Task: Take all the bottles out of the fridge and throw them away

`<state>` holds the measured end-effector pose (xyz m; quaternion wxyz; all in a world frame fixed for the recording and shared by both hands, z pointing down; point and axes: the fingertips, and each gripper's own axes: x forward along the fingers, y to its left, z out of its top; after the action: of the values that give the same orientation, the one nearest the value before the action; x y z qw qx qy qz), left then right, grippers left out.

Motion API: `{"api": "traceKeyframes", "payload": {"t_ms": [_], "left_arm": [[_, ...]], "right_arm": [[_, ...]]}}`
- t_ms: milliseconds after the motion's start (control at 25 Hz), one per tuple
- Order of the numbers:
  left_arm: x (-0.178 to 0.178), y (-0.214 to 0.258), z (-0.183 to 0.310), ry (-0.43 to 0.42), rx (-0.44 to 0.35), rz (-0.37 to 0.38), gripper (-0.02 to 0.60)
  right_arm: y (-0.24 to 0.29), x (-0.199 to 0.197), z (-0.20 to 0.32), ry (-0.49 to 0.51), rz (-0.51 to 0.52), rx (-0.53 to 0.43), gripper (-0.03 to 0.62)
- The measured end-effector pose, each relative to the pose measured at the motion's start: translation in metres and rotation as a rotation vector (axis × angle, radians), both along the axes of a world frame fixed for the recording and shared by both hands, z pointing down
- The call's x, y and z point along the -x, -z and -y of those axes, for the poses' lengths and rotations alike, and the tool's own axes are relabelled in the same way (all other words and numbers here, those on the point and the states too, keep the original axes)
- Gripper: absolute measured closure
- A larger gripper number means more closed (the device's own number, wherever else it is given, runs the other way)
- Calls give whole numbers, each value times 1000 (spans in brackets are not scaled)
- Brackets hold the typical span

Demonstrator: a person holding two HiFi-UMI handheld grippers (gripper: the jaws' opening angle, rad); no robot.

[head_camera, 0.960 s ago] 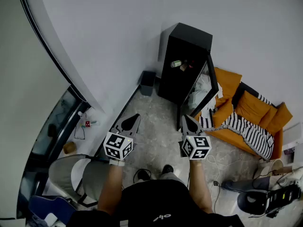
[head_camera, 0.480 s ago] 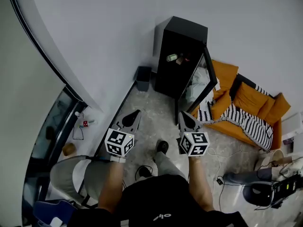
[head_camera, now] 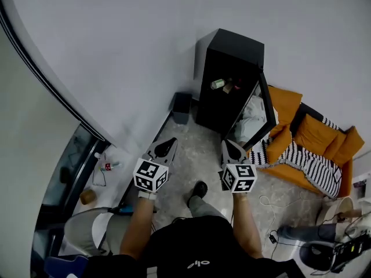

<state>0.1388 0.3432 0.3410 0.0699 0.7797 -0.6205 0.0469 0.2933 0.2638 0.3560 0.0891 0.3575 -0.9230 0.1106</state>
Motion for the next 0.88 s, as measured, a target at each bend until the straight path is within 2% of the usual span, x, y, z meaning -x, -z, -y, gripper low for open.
{"api": "traceKeyframes", "payload": {"t_ms": [440, 680, 880], "left_arm": [[20, -1, 145, -31, 27, 16, 583], [24, -4, 191, -33, 26, 17, 583], [26, -10, 211, -41, 42, 0, 583]], "right_arm": [[-3, 21, 138, -7, -17, 17, 592], [-7, 33, 181, 12, -30, 18, 592], [-11, 44, 195, 30, -47, 26, 592]]}}
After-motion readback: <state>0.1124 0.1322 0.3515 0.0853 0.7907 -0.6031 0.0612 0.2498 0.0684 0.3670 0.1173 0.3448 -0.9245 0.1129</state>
